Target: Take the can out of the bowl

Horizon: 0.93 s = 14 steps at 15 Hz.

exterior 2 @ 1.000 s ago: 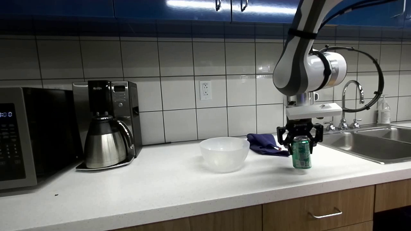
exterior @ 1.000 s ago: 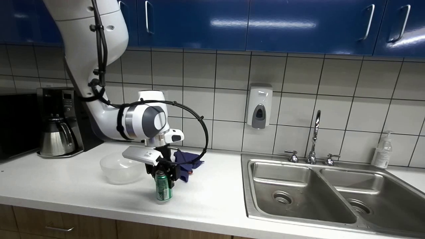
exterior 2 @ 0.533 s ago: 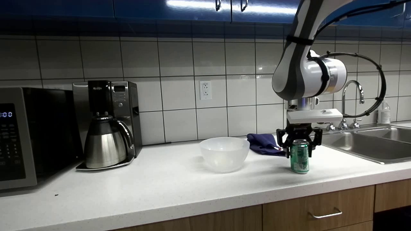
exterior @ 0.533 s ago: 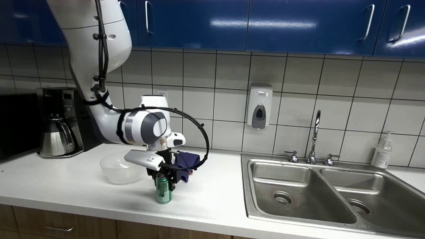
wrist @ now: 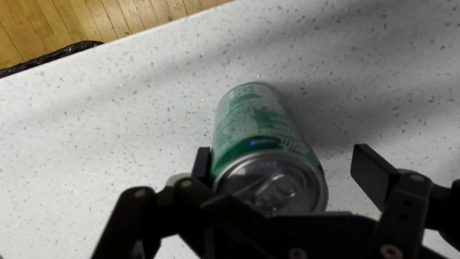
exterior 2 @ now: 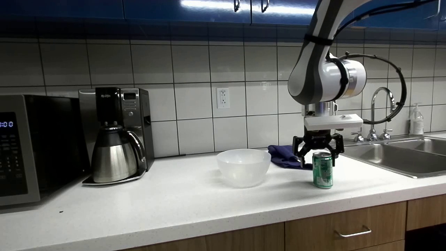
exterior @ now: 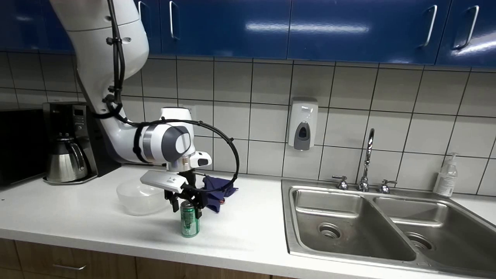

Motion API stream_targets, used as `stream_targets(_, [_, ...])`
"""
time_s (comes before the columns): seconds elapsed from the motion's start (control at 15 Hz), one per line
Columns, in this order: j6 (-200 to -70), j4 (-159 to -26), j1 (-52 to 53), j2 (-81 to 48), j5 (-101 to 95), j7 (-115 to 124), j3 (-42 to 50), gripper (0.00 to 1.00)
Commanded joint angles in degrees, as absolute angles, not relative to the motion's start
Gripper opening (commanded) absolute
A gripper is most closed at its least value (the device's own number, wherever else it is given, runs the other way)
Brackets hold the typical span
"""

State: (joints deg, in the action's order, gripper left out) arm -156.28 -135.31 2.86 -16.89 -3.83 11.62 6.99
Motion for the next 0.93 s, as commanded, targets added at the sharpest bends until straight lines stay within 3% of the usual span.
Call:
stream_targets(0.0, [-147.0,-133.0,5.4,-13.2,-8.3,16.9,8.3,1.0])
stream_targets(0.47, [-136.7,-129.7,4.7,-8.6,-17.2,21.7,7.5,1.0])
stream_targets(0.87, [-136.6,-129.2,3.4,-8.3,-16.8,20.3,6.1,1.0])
